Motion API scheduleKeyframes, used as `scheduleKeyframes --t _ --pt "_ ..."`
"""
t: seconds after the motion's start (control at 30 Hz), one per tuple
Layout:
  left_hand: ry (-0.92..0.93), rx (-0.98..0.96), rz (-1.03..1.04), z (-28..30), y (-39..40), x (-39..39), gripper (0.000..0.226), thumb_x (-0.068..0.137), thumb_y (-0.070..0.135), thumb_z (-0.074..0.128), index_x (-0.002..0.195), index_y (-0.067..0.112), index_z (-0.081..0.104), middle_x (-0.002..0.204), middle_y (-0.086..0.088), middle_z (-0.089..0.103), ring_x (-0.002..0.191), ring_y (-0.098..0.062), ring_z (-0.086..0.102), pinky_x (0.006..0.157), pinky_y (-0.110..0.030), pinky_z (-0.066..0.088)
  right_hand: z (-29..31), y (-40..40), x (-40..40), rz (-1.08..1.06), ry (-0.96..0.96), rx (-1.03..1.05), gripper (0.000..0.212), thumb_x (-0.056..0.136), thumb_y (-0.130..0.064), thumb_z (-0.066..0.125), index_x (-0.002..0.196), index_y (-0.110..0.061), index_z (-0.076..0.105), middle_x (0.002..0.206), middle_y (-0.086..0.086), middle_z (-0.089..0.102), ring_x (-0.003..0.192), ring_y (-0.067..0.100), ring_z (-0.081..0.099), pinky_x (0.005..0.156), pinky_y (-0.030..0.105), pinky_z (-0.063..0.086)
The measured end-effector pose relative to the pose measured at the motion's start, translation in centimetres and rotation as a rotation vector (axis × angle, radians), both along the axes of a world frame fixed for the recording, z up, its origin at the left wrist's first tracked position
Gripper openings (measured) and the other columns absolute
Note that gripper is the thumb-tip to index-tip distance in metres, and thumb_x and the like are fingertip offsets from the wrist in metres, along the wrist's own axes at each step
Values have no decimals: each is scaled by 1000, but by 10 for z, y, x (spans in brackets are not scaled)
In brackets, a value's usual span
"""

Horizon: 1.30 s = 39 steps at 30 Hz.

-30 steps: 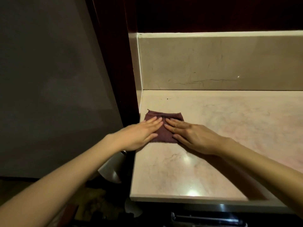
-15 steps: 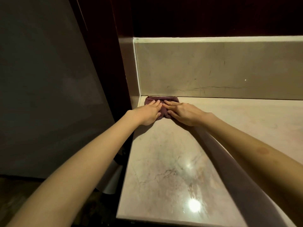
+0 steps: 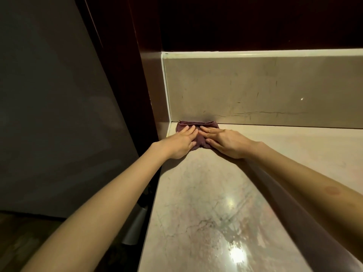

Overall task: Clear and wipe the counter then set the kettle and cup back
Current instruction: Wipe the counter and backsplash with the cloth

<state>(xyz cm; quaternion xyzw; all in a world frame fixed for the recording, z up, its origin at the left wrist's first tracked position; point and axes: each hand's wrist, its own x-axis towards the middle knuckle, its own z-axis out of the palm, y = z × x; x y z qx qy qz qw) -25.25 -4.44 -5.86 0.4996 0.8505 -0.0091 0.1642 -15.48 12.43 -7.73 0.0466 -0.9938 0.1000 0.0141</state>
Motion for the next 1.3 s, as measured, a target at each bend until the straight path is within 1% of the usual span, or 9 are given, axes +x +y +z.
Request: scheduleKeyframes --t 0.3,0.5,0.63,0.77,0.83,0.93,1.03,1.1,1.3 --pt "-4 56 -194 -6 -75 56 55 104 29 25 152 17 0 160 1 -6 146 -11 -10 118 -26 -3 -1 -50 87 89 1 -33 64 94 -57 11 149 -28 25 158 -11 15 144 1 11 112 14 16" --pt "34 73 -211 -8 -130 111 56 103 41 18 151 24 -5 154 13 -16 141 -3 -19 116 -24 -9 -1 -99 146 103 -16 -43 58 95 -52 13 149 -31 21 157 -14 9 144 -2 6 112 9 10" --pt "79 97 -254 -11 -161 144 79 76 55 -13 150 28 -11 145 17 -26 134 -1 -28 106 -16 -20 1 -132 180 99 -43 -60 59 95 -50 9 150 -32 20 157 -14 8 144 -1 6 116 15 12" --pt "42 140 -234 -4 -187 175 65 87 46 1 149 28 -9 148 19 -22 138 -3 -25 101 -16 -27 -7 -159 211 80 -18 -46 53 99 -49 15 150 -36 20 158 -15 9 144 -3 5 113 11 11" --pt "92 163 -247 -9 -199 188 59 94 41 16 151 25 13 156 12 2 145 -7 1 116 -24 -4 -11 -170 225 63 28 -11 51 101 -48 16 150 -37 20 158 -15 12 144 -1 9 114 15 15" --pt "92 134 -274 -11 -206 192 53 90 42 31 136 24 52 142 8 49 131 -5 44 104 -20 38 -15 -181 235 20 39 -23 49 102 -51 14 149 -39 20 157 -17 14 144 0 15 114 23 26" --pt "61 229 -269 -3 -204 191 68 89 48 6 151 24 18 156 11 6 143 -1 4 114 -18 -2 -12 -188 236 -42 83 48 49 103 -47 18 146 -31 34 153 -11 32 139 3 31 108 18 31" --pt "31 187 -301 -3 -201 189 81 75 54 -12 151 25 -5 153 15 -16 140 1 -18 104 -13 -21 -11 -191 234 -71 85 80 49 103 -46 19 145 -29 37 151 -11 36 137 2 34 108 14 26" --pt "71 141 -232 -7 -175 171 69 89 53 -5 152 22 -6 159 9 -12 144 -3 -16 113 -16 -10 -12 -172 207 -75 91 107 51 103 -41 14 140 -26 45 145 -7 46 130 5 46 104 14 31"
